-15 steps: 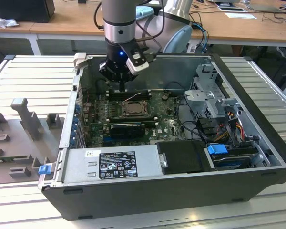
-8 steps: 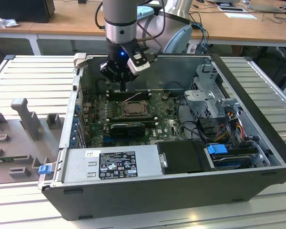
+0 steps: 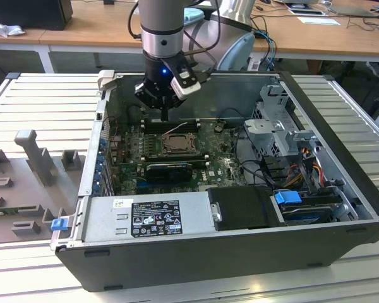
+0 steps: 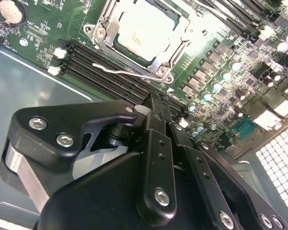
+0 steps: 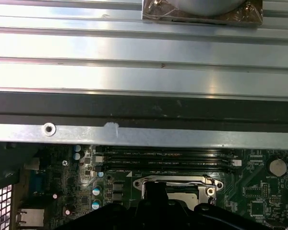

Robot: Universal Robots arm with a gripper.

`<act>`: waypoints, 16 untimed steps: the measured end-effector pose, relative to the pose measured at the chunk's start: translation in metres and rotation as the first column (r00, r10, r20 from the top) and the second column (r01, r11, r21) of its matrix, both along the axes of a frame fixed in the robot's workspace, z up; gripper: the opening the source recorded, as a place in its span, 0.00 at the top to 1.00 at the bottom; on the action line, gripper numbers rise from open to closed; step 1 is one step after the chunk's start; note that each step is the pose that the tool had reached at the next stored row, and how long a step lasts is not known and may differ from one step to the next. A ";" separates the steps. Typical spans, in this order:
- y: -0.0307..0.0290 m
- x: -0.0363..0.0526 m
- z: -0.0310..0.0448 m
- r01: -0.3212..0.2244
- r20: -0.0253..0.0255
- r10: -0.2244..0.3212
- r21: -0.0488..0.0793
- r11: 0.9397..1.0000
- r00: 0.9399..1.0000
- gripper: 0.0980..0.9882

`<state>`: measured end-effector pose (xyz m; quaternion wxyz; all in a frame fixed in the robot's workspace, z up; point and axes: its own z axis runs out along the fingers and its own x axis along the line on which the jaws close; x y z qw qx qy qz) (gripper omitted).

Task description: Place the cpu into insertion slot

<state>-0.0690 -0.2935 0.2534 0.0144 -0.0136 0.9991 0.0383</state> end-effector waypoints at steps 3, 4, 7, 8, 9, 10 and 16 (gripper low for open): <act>0.0000 0.0080 -0.0020 0.000 0.000 0.000 0.000 1.000 1.000 0.99; 0.0000 0.0118 -0.0037 0.000 0.000 0.000 0.000 1.000 1.000 0.99; 0.0000 0.0134 -0.0059 0.000 0.000 0.000 0.000 1.000 1.000 0.99; 0.0000 0.0136 -0.0060 0.000 0.000 0.000 0.000 1.000 1.000 0.99; 0.0000 0.0139 -0.0063 0.000 0.000 0.000 0.000 1.000 1.000 0.99; 0.0000 0.0140 -0.0064 0.000 0.000 0.000 0.000 1.000 1.000 0.99; 0.0000 0.0149 -0.0070 0.000 0.000 0.000 0.000 1.000 1.000 0.99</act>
